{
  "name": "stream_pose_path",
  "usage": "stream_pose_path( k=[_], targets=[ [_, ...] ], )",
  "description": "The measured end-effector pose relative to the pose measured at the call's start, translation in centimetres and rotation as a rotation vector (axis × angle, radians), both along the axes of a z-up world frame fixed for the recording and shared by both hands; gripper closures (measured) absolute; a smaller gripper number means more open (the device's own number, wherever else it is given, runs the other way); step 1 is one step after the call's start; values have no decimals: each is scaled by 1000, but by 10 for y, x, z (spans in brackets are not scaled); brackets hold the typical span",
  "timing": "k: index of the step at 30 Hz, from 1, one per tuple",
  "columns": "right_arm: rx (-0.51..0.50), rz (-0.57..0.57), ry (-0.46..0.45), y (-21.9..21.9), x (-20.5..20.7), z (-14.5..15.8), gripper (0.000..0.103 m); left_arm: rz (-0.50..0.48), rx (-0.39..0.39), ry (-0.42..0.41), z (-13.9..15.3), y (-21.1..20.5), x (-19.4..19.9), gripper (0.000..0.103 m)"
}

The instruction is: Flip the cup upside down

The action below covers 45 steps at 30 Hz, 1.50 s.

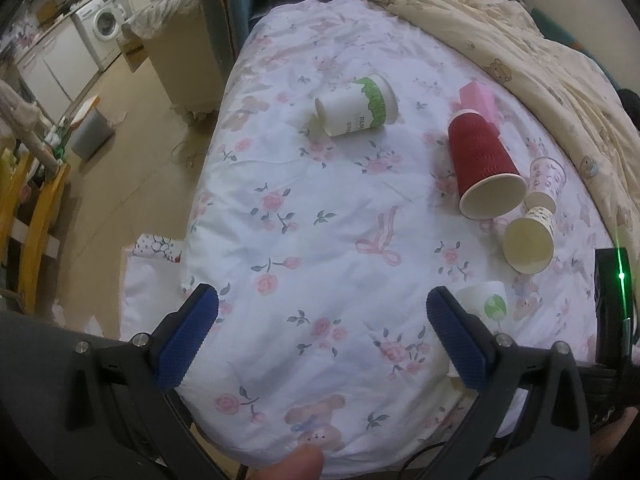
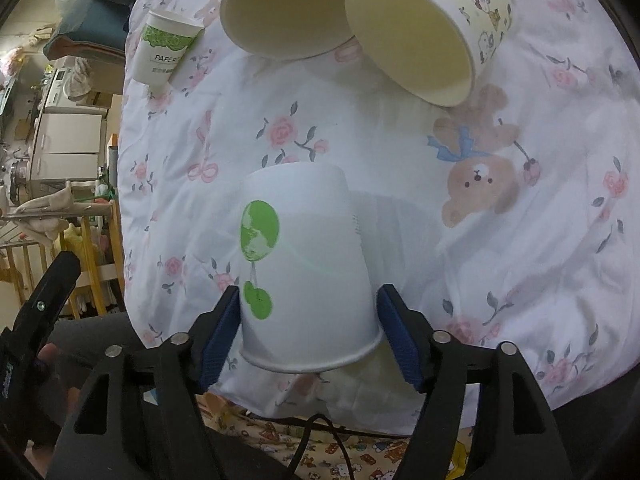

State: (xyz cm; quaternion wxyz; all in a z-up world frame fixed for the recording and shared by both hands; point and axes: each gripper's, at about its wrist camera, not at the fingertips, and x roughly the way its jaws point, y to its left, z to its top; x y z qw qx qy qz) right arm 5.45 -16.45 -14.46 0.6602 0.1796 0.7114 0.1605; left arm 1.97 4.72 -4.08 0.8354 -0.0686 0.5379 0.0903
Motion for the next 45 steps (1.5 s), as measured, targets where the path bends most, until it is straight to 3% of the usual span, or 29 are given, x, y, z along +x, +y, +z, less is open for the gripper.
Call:
stream_pose_path(
  k=[3,8,11,20,29,36,40,45],
  targets=[
    [-4,21,-15,2,-1,5,13,-15,10,-7,1,-4,-1,0],
    [-16,56,-68,-5,-4,27,12,-16,2,-2,0,-5,-1,0],
    [-29,57,-133,-15,-7,47,12,-17,-1,-5,0,-6,-2,0],
    [-151,48,-471,-40,-26,109,12,-26,7,-43,6,-11,-7,0],
    [-201,7,-604,-55,-35,130,12,-55,8,-108,16,-20,-11,0],
    [-250,-62,-642,-75,-33,129,12,-65,18,-29,13,-27,-2,0],
    [-263,-163,-606,-97,-32,119,12,-109,-15,25,11,-44,7,0],
    [-259,-223,-589,-111,-30,118,12,-202,-65,180,-12,-83,31,1]
  ],
)
